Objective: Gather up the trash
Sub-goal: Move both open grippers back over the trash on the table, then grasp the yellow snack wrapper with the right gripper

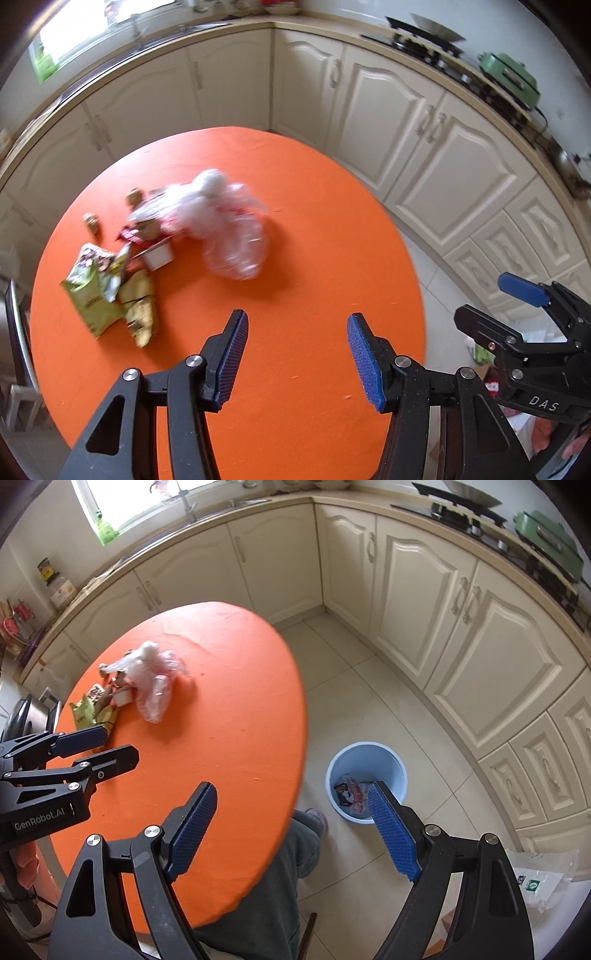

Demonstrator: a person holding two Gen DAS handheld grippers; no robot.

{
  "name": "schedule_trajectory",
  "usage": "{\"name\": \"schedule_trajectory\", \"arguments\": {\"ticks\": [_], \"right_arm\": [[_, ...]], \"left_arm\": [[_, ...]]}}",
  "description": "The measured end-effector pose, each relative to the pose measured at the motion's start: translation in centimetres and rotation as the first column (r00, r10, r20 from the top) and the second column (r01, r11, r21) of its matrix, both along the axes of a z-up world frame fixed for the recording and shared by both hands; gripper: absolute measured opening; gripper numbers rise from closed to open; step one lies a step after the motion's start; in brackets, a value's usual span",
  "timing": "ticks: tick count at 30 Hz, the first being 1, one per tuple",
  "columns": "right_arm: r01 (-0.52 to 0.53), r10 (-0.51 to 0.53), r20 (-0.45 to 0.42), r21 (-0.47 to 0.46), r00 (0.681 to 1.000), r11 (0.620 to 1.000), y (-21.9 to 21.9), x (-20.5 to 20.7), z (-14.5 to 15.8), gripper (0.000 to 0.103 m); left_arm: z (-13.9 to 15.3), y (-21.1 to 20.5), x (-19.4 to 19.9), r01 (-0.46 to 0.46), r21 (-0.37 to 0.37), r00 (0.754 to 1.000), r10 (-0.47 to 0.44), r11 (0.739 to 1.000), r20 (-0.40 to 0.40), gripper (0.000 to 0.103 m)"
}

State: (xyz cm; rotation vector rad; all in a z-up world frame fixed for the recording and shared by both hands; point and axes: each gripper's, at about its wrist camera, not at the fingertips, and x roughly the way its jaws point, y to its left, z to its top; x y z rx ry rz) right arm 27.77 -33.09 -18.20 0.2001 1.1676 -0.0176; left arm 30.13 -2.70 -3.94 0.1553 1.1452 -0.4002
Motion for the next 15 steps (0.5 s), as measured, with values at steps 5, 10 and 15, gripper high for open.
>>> {"name": "schedule_trajectory", "arguments": {"ticks": [5, 10, 15], "right_arm": [[-0.075, 0.075, 0.014, -0.005, 0.997, 0.997, 4.6, 1.2, 0.7, 0.086], [-0.175, 0.176, 0.018, -0.016, 0.984, 0.984, 9.7, 2.8, 1.2, 0.086], [-0.263, 0.263, 0.004, -0.017, 0.965, 0.965, 14.3, 4.4, 1.1, 0.086]], "left_arm": [[1.5, 6.1, -1.0, -0.11, -0.02, 0.994, 0.11, 0.994, 0.004, 0.052], [2.5, 11.7, -1.6, -0.21, -0.036, 0.978, 0.21, 0.977, 0.001, 0.052], [3.1, 16.8, -1.9, -0.285, -0.051, 0.959, 0.285, 0.957, -0.006, 0.052]]}}
